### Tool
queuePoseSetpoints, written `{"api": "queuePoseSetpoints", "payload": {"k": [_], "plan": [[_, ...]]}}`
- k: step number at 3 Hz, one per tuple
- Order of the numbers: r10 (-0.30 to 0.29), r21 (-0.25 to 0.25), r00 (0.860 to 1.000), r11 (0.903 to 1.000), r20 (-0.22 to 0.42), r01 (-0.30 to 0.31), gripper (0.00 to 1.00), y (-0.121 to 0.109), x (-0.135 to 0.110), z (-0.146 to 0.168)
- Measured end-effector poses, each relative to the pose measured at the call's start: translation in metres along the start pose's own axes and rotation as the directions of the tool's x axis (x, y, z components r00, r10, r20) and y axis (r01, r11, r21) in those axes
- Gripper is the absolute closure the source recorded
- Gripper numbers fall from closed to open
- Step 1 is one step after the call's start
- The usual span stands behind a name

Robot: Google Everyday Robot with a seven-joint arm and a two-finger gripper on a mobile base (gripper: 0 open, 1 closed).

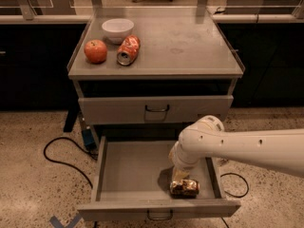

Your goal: Pick orange can from middle drawer and place on counter

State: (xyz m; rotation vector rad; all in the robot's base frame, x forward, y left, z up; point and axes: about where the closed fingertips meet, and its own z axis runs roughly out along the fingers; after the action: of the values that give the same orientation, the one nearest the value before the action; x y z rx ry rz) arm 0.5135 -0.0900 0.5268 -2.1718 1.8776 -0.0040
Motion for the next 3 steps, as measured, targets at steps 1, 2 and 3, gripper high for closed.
{"api": "queuePoseSetpoints", "payload": {"k": [1, 2, 3], "plan": [[0.0, 0.0, 1.0, 1.0, 0.0, 0.0, 0.0, 0.0, 0.0, 0.0], [0.0, 0.0, 1.0, 1.0, 0.0, 0.0, 0.0, 0.0, 0.0, 0.0], [0.04, 0.022, 0.999, 0.999, -0.006, -0.04, 0.0, -0.004, 0.028, 0.003]]}}
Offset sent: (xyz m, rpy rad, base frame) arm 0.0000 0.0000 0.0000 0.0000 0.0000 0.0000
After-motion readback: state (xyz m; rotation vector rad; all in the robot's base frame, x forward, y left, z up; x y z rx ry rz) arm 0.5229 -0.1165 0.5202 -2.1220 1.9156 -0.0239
